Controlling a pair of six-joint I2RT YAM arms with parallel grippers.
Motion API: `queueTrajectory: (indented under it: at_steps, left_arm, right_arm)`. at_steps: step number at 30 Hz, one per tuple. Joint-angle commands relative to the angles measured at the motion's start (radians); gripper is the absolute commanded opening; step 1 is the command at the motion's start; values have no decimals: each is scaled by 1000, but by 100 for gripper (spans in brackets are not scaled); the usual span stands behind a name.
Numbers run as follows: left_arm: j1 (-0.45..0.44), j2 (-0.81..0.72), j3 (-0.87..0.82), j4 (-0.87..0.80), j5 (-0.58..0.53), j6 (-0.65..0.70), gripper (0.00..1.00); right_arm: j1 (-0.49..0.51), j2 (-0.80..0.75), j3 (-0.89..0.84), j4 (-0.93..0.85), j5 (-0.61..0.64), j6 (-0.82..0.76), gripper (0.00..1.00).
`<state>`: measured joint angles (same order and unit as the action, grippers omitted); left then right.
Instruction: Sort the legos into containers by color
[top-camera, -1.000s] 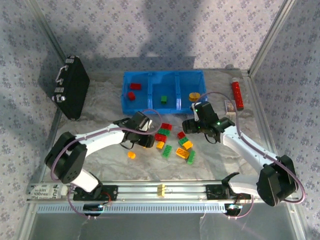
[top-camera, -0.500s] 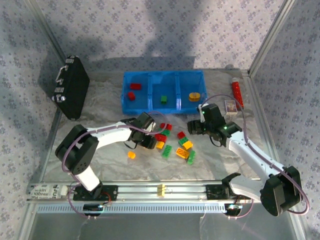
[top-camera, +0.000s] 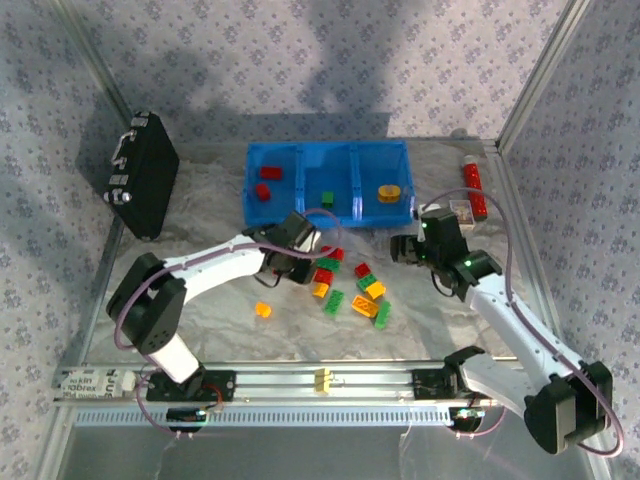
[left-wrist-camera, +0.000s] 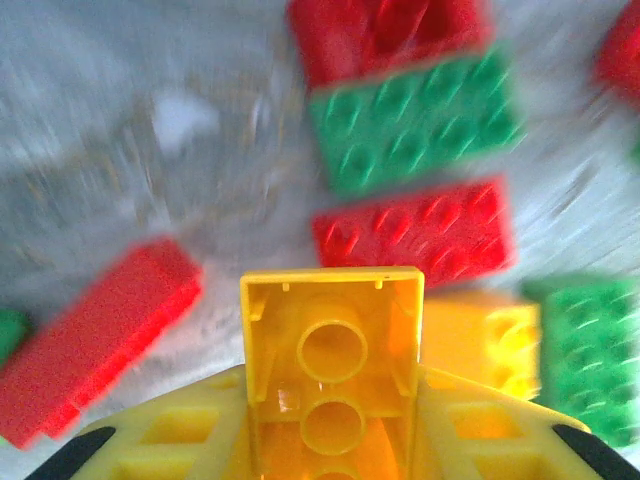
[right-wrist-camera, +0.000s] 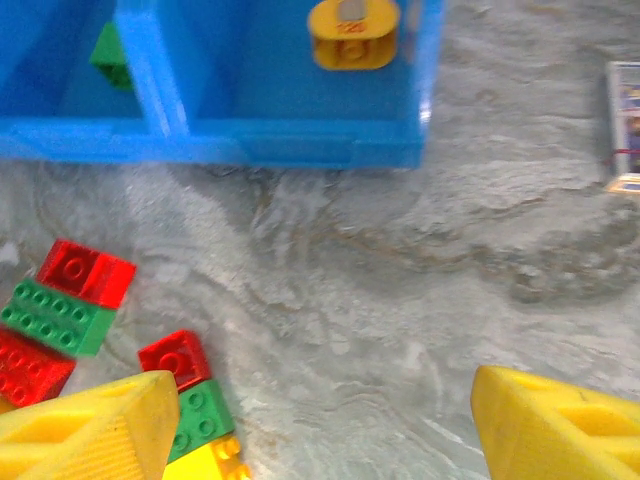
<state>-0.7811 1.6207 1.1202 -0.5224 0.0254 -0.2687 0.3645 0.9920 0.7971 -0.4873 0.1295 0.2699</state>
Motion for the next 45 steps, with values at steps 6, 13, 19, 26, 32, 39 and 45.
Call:
queueTrajectory:
  at_steps: [6, 13, 19, 26, 32, 39, 45]
  left_arm:
    - [-13, 130, 383, -41, 6, 75, 34]
    - [-29, 322, 705, -99, 9, 119, 33]
    - [-28, 644, 1260, -331, 17, 164, 34]
    - [-7, 1054, 2052, -807, -42, 169, 88]
    - [-29, 964, 1930, -913, -105, 269, 83]
    - [-34, 759, 1583, -943, -131, 337, 76]
    - [12, 145, 555, -248, -33, 266, 85]
  right_arm:
    - [-114, -76, -55, -52, 51, 106, 78]
    - [-139, -90, -98, -31, 26, 112, 78]
    - [-148, -84, -118, -1, 3, 108, 78]
    - [-155, -109, -113, -25, -7, 78, 79]
    - [-160, -109, -129, -8, -35, 71, 80]
    - [-160, -93, -125, -18, -87, 61, 83]
    - [-143, -54, -118, -15, -131, 51, 87]
